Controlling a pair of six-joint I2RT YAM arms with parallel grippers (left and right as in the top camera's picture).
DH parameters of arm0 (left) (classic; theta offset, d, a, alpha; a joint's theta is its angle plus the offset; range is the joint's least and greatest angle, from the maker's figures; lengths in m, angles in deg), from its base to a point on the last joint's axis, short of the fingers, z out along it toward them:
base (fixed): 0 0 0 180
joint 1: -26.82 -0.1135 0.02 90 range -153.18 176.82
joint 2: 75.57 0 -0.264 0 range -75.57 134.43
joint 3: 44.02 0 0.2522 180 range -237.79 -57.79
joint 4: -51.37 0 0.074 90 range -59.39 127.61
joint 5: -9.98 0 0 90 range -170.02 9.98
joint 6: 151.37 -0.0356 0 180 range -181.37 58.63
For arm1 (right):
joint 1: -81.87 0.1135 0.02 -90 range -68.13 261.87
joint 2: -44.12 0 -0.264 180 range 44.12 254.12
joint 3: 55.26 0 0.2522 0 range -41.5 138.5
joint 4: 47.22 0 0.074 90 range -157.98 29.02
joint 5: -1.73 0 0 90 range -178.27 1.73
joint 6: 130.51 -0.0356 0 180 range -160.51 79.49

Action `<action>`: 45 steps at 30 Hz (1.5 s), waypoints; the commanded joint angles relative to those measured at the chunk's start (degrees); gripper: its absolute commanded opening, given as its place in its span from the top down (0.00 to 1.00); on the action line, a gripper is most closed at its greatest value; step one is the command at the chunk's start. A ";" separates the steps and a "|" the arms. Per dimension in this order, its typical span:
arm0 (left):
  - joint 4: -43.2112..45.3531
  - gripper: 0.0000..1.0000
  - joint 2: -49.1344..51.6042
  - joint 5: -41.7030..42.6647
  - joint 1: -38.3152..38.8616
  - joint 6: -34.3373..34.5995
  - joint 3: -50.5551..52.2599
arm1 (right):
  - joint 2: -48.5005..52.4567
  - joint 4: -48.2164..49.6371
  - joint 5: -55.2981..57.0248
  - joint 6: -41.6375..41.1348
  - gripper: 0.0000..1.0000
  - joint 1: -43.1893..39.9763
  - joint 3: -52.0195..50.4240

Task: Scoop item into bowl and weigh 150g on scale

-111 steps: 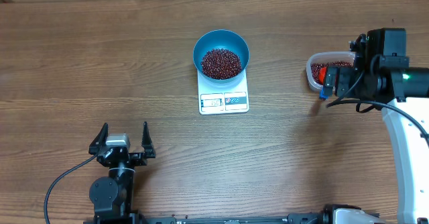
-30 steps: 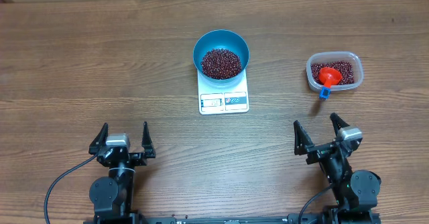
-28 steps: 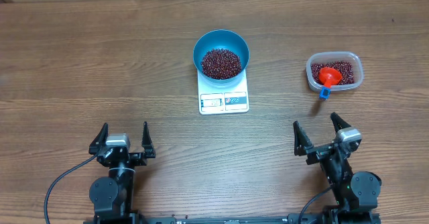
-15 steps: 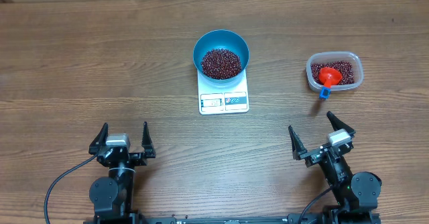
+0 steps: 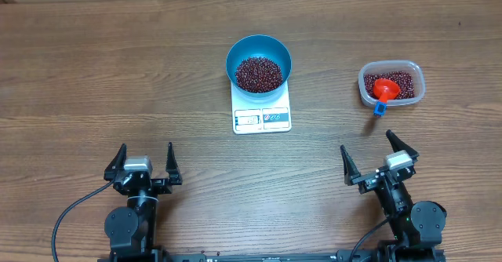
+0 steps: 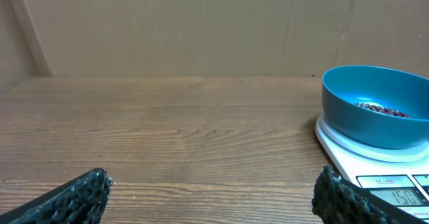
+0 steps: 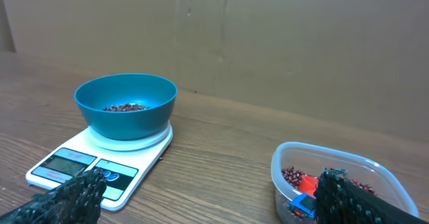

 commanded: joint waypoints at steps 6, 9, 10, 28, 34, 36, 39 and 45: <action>-0.17 0.00 -0.61 0.02 -0.42 -0.85 0.20 | -0.72 -0.17 4.20 -2.62 0.00 -0.24 -0.59; -0.15 0.01 -0.61 0.02 -0.42 -0.87 0.20 | -0.72 -0.15 4.13 -2.62 0.00 -0.22 -0.59; -0.15 0.00 -0.61 0.02 -0.42 -0.87 0.20 | -0.72 -0.15 4.07 -2.58 0.00 -0.22 -0.59; -0.15 0.00 -0.61 0.02 -0.42 -0.87 0.20 | -0.72 0.20 3.98 -2.58 0.00 -0.22 -0.59; -0.15 0.00 -0.61 0.02 -0.42 -0.87 0.20 | -0.72 0.20 3.98 -2.58 0.00 -0.22 -0.59; -0.15 0.01 -0.61 0.02 -0.42 -0.87 0.20 | -0.72 0.20 3.98 -2.58 0.00 -0.22 -0.59; -0.17 0.00 -0.61 0.02 -0.42 -0.87 0.20 | -0.72 0.20 3.98 -2.58 0.00 -0.22 -0.59; -0.15 0.01 -0.61 0.02 -0.42 -0.87 0.20 | -0.72 0.20 3.98 -2.58 0.00 -0.22 -0.59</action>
